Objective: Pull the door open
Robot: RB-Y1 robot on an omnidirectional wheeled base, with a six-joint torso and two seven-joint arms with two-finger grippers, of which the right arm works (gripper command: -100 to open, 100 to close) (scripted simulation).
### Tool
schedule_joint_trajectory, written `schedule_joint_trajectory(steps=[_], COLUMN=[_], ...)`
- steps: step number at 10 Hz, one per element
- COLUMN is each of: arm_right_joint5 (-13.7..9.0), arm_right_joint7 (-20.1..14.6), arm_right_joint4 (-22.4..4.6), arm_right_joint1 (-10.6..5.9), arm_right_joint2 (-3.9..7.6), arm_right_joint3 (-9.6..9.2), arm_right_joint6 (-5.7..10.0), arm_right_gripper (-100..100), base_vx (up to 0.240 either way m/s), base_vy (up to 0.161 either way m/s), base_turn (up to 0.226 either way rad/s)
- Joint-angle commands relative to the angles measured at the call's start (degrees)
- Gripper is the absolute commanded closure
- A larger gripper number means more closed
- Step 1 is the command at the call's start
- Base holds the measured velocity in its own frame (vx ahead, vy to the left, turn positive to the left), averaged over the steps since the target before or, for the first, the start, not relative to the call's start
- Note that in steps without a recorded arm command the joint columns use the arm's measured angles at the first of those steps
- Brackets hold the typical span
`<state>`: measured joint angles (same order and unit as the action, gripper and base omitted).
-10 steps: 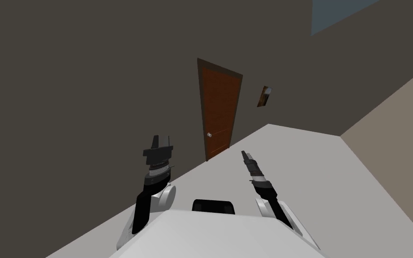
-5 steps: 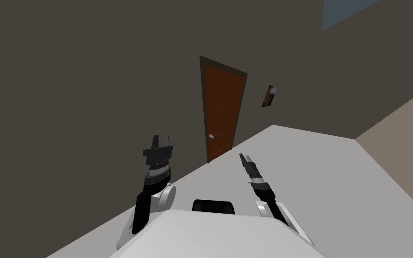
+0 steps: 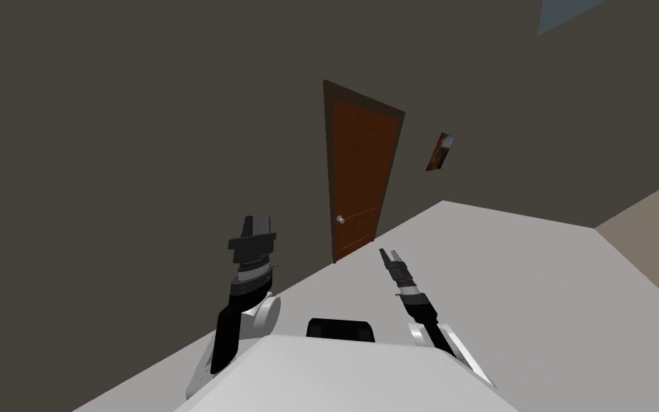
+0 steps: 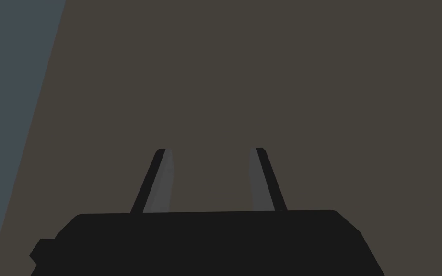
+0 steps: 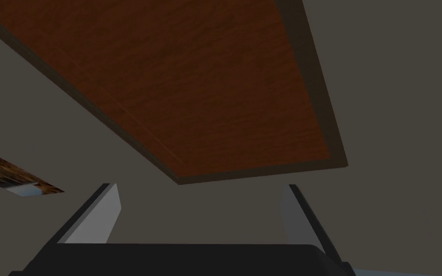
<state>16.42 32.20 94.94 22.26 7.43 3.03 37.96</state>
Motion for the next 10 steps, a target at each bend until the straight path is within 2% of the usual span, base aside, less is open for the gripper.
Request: schedule_joint_trajectory(steps=[1, 5, 10], arm_right_joint5=[0.58, 2.39, 5.18], arm_right_joint7=[1.33, 5.07, 10.83], arm_right_joint4=[-1.95, -7.25, -15.42], arm_right_joint1=[-0.43, -1.66, -3.55], arm_right_joint2=[0.16, 0.7, 1.41], arm_right_joint3=[0.07, 0.19, 0.39], arm_right_joint6=[0.92, 3.19, 6.68], arm_right_gripper=[-100, -100, -100], base_vx=[0.093, 0.144, 0.15], base_vy=[0.008, 0.025, 0.007], base_turn=[0.06, 0.075, 0.089])
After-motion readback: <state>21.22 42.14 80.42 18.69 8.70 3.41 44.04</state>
